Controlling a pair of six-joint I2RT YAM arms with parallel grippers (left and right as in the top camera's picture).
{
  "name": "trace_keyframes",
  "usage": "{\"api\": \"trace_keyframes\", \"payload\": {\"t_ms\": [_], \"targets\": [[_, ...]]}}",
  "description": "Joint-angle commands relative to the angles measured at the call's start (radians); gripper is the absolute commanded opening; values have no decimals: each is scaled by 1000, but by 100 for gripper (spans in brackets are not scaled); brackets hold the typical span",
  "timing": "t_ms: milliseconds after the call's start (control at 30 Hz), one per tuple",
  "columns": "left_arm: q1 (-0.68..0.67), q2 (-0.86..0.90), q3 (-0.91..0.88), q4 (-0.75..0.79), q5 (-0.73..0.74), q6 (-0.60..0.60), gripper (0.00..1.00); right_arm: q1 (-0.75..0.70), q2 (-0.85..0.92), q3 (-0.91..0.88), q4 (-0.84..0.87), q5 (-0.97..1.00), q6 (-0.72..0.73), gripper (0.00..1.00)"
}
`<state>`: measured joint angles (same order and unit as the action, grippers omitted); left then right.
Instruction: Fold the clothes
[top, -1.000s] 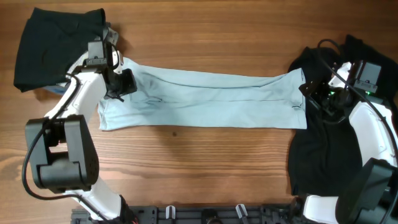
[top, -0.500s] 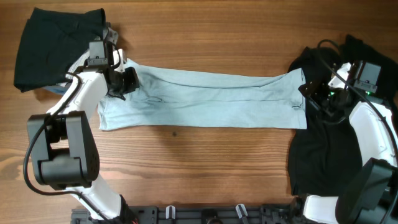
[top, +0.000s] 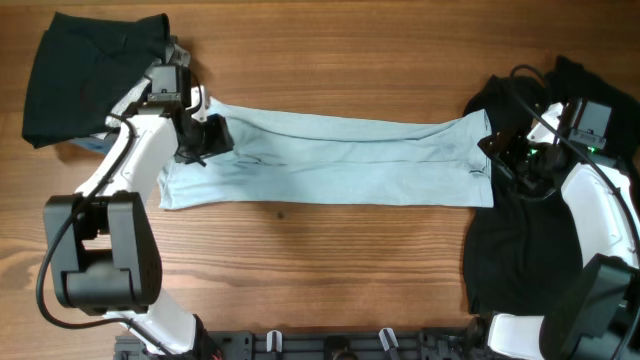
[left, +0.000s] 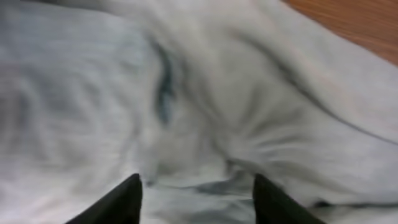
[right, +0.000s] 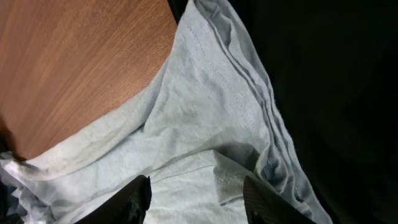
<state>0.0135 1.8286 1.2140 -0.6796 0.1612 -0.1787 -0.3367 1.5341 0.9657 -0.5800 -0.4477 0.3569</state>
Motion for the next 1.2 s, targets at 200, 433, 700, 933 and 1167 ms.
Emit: {"api": "trace_keyframes", "payload": {"t_ms": [200, 433, 700, 933, 1167], "targets": [[27, 111, 14, 101, 44, -13, 31, 4, -13, 8, -3, 13, -16, 55], [27, 55, 17, 117, 114, -17, 4, 4, -13, 8, -8, 13, -15, 55], [-80, -29, 19, 120, 95, -45, 4, 4, -13, 8, -13, 13, -16, 56], [-105, -29, 19, 138, -3, -46, 9, 4, -13, 8, -13, 13, -16, 56], [-105, -30, 20, 179, -24, -68, 4, 4, -13, 8, -11, 58, -16, 56]]}}
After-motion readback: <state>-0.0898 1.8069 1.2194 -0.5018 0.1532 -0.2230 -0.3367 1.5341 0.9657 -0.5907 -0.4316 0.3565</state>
